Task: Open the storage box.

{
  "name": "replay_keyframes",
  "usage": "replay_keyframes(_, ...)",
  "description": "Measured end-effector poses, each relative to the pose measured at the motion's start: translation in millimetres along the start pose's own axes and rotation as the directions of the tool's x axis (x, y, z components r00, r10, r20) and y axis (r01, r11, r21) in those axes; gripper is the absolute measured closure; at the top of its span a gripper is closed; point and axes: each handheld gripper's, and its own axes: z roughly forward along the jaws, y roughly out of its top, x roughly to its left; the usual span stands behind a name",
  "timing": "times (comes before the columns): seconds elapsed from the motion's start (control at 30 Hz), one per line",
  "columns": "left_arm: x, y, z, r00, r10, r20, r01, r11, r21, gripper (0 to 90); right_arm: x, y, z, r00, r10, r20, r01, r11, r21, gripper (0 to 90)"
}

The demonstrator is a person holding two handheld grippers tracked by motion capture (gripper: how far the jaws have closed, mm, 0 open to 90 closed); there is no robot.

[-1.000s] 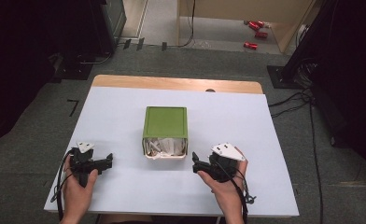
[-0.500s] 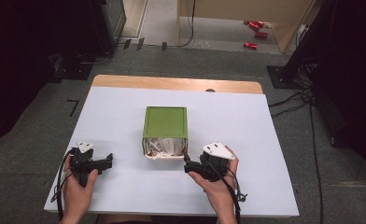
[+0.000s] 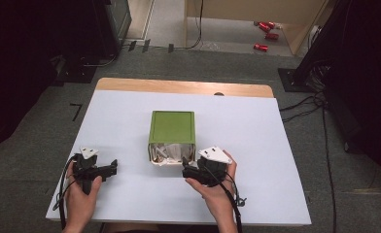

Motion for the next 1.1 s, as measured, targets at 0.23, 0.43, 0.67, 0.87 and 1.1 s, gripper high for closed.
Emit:
replay_keyframes(0.23, 0.0, 0.0, 0.0, 1.0000, 0.000, 0.000, 0.000, 1.0000, 0.000, 0.0, 4.7, 3.4, 9.1, 1.0000, 0.005, -0.007, -0.005, 1.000, 0.003, 13.8)
replay_keyframes(0.43, 0.0, 0.0, 0.0, 1.0000, 0.000, 0.000, 0.000, 1.0000, 0.000, 0.0, 5.9, 2.8, 17.9, 0.9999, 0.008, 0.008, -0.008, 1.000, 0.007, 16.3)
replay_keyframes(0.67, 0.0, 0.0, 0.0, 1.0000, -0.001, 0.000, 0.001, 1.0000, 0.000, 0.0, 6.8, -0.1, 32.8, 0.9993, 0.004, 0.037, -0.004, 1.000, 0.012, 20.4)
replay_keyframes(0.87, 0.0, 0.1, 0.1, 1.0000, -0.001, 0.001, 0.001, 1.0000, 0.000, 0.0, 6.2, -3.1, 42.0, 0.9976, -0.001, 0.069, 0.001, 1.000, 0.009, 25.7)
replay_keyframes(1.1, 0.0, 0.1, 0.1, 1.0000, 0.000, 0.001, 0.000, 1.0000, 0.000, 0.0, 0.7, -6.9, 49.8, 0.9958, 0.031, 0.087, -0.031, 1.000, 0.003, 30.7)
